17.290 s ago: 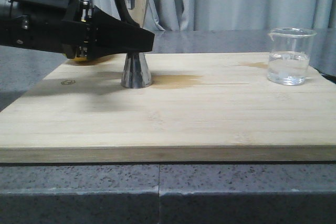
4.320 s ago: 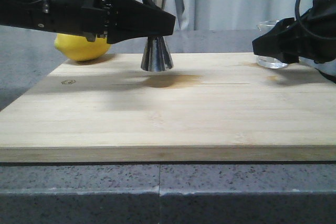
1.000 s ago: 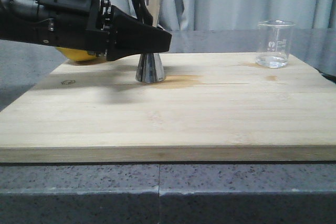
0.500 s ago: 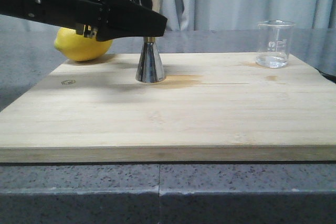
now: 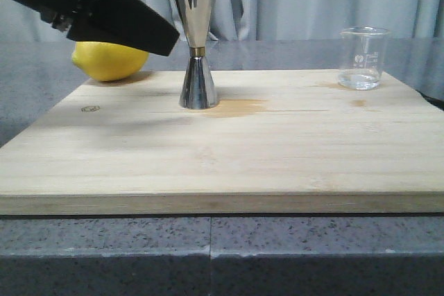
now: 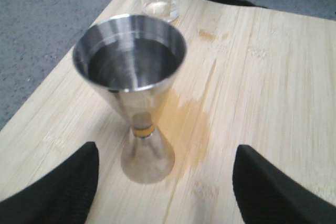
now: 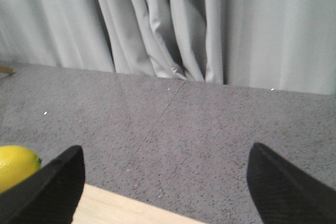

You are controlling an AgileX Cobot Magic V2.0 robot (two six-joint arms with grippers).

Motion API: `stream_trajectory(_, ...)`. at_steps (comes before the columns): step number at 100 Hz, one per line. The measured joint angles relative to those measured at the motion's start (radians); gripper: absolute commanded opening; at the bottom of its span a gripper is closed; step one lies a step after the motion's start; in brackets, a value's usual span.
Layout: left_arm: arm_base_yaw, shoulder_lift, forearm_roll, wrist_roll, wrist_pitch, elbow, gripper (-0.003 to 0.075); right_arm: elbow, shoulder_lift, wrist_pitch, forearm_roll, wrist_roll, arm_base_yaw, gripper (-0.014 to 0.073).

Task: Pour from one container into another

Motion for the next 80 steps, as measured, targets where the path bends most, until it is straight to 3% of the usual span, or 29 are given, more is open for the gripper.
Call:
stream_trajectory(30, 0.0, -0.153, 0.425, -0.431, -0.02, -0.078, 0.0498, -0.052, 0.0, -0.09, -0.569, 0.552, 0.0, 0.0584)
stream_trajectory(45, 0.0, -0.241, 0.621, -0.631, -0.01, -0.105, 0.0495, -0.058, -0.005, -0.141, -0.628, 0.638, 0.0, 0.0584)
stream_trajectory(80, 0.025, -0.431, 0.991, -1.17, 0.026, -0.11, 0.0495, -0.049, -0.147, -0.16, -0.633, 0.669, 0.0, 0.0584)
